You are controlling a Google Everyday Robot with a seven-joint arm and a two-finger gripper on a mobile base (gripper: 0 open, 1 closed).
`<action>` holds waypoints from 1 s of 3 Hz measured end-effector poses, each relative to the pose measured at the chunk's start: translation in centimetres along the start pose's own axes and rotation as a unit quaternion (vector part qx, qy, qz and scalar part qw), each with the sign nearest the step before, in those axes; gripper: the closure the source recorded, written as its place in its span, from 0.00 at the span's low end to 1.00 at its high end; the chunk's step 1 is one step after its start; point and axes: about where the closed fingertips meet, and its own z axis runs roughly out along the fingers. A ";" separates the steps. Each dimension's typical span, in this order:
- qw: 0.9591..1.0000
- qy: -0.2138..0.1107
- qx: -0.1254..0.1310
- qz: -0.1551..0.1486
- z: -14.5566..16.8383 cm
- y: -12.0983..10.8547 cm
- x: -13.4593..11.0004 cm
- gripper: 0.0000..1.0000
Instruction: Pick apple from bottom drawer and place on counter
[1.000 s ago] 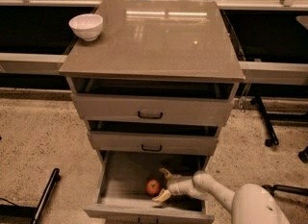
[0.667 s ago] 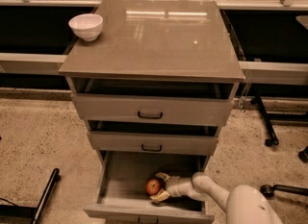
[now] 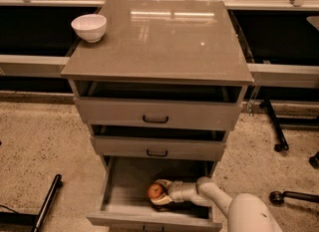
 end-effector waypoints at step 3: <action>0.997 -0.027 0.022 -0.063 -19.0 1.5 -17.7 1.00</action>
Offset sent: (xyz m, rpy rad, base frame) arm -0.1085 -0.0601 0.3447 0.1019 -0.1336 0.3126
